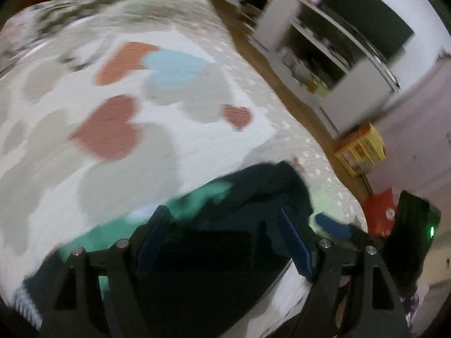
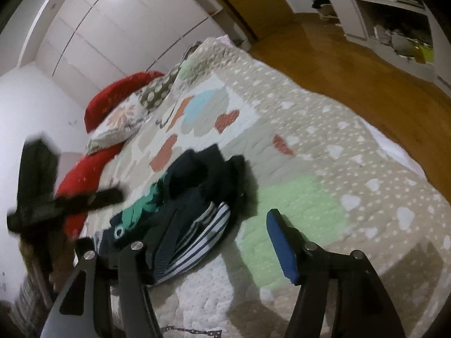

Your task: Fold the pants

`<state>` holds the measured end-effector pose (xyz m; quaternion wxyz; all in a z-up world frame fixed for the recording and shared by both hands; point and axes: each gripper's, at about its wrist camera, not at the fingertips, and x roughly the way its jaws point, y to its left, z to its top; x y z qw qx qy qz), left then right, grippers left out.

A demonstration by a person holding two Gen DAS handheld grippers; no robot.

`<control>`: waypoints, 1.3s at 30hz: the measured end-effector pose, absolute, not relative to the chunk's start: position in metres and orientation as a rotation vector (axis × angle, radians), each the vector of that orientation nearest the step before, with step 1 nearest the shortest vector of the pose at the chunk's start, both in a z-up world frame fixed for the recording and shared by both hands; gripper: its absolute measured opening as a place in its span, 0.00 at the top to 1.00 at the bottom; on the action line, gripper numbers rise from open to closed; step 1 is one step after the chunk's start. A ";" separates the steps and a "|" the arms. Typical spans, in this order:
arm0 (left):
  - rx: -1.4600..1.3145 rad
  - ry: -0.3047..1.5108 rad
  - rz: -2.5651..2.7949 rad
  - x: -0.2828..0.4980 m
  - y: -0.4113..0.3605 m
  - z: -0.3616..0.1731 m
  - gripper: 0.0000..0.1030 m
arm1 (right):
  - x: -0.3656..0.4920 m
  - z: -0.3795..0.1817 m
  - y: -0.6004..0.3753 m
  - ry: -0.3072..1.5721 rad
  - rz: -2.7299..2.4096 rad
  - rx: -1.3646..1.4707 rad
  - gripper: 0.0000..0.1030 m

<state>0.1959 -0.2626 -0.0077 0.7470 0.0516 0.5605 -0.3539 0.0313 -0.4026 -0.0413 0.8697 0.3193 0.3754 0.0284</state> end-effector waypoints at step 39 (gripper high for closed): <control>-0.408 1.078 -0.294 0.127 0.038 -0.039 0.43 | 0.068 0.004 -0.197 0.861 0.522 0.211 0.42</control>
